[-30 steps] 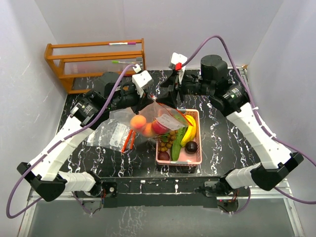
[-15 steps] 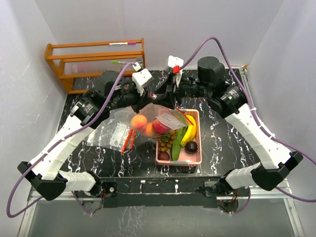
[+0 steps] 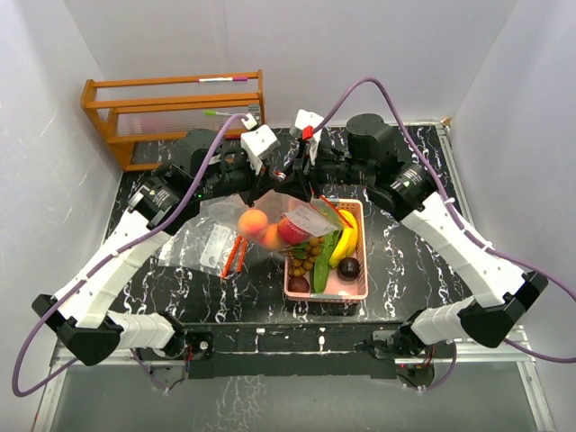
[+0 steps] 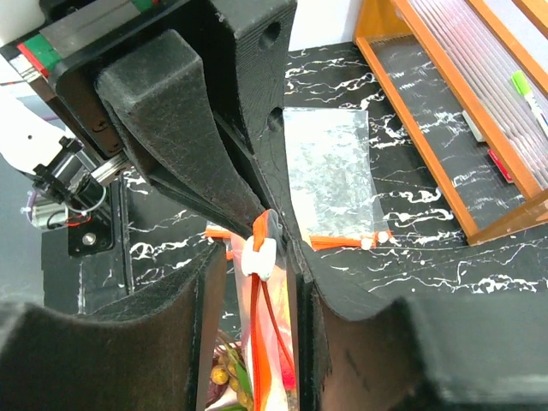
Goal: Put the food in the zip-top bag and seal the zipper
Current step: Zip the zipper food storage bag.
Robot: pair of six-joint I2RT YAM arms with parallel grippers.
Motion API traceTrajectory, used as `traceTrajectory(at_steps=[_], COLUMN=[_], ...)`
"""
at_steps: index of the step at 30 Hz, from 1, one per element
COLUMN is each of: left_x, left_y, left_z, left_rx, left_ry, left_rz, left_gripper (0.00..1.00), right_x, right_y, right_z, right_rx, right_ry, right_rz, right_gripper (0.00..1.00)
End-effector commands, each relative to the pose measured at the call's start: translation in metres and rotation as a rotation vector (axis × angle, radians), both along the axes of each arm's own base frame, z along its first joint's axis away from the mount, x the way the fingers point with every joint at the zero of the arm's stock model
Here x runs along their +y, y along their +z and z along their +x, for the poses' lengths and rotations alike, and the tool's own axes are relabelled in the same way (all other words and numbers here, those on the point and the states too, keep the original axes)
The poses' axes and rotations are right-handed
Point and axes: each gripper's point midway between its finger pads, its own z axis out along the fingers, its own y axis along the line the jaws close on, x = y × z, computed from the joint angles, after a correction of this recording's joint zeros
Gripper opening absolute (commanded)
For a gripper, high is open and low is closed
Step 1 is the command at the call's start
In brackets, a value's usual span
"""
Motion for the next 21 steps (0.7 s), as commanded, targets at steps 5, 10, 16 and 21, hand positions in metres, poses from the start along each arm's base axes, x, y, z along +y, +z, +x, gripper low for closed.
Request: traceTrajectory(at_steps=[5, 10, 16, 21], left_x=[0.002, 0.001, 0.001, 0.001], left_y=[0.019, 0.020, 0.018, 0.020], left_z=[-0.003, -0.003, -0.004, -0.004], left_rx=[-0.030, -0.034, -0.029, -0.034], left_ry=[0.003, 0.000, -0.004, -0.006], left_rz=[-0.042, -0.046, -0.042, -0.045], left_gripper=[0.00, 0.00, 0.00, 0.00], right_x=[-0.003, -0.002, -0.003, -0.005], right_y=[0.037, 0.036, 0.042, 0.046], right_z=[0.002, 0.005, 0.007, 0.015], right_rx=[-0.086, -0.076, -0.082, -0.083], right_ry=[-0.040, -0.051, -0.073, -0.117], right_rz=[0.080, 0.076, 0.090, 0.097], right_gripper=[0.33, 0.32, 0.37, 0.33])
